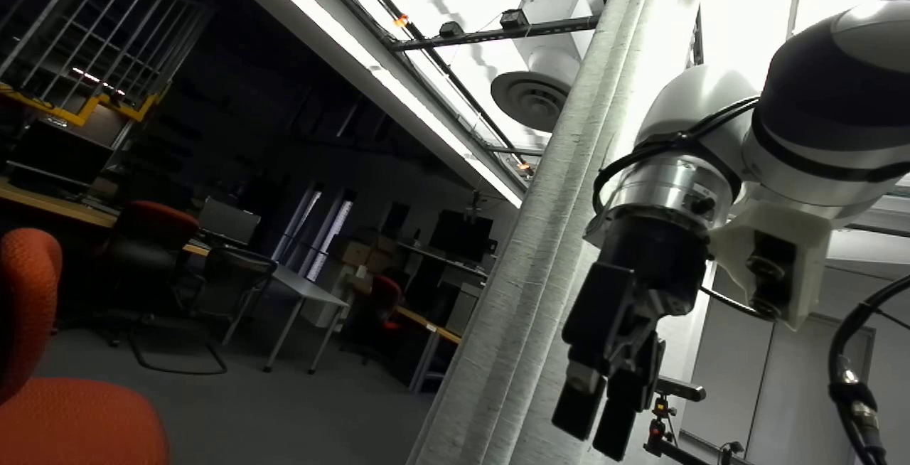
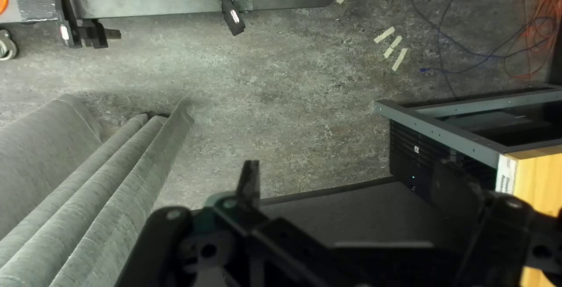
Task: Slide the curtain to the left
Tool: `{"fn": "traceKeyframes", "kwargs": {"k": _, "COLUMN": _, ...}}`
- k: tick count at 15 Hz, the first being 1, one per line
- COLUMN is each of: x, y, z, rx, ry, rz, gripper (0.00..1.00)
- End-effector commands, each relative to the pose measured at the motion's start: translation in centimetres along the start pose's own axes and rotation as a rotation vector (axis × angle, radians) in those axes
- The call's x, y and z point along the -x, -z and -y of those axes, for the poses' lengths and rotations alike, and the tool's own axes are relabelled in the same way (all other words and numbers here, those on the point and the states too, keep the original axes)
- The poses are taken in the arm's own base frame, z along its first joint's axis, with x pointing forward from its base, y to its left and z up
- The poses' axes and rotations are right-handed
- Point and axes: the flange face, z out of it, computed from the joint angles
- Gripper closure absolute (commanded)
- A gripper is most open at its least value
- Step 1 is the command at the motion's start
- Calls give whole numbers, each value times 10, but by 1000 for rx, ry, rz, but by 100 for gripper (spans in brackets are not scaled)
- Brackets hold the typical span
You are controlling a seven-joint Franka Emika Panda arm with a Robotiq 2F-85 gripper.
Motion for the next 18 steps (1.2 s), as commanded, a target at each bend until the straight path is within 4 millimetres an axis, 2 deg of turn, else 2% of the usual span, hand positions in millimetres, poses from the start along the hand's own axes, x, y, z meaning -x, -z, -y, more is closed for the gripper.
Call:
{"fn": "traceKeyframes", "kwargs": {"k": 1, "x": -1, "y": 3, "z": -2, "rx": -6, "ry": -2, "rz": -4, "gripper": 0}}
{"fn": "traceKeyframes", "kwargs": {"k": 7, "x": -12, "y": 17, "z": -22, "rx": 47, "ry": -30, "rz": -31, "gripper": 0}}
{"fn": "traceKeyframes", "kwargs": {"k": 12, "x": -29, "y": 33, "z": -56, "rx": 135, "ry": -88, "rz": -74, "gripper": 0}}
{"fn": "traceKeyframes", "kwargs": {"k": 15, "x": -40, "y": 56, "z": -87, "rx": 173, "ry": -153, "rz": -126, "gripper": 0}}
{"fn": "traceKeyframes", "kwargs": {"k": 18, "x": -47, "y": 89, "z": -116, "rx": 208, "ry": -219, "rz": -198, "gripper": 0}}
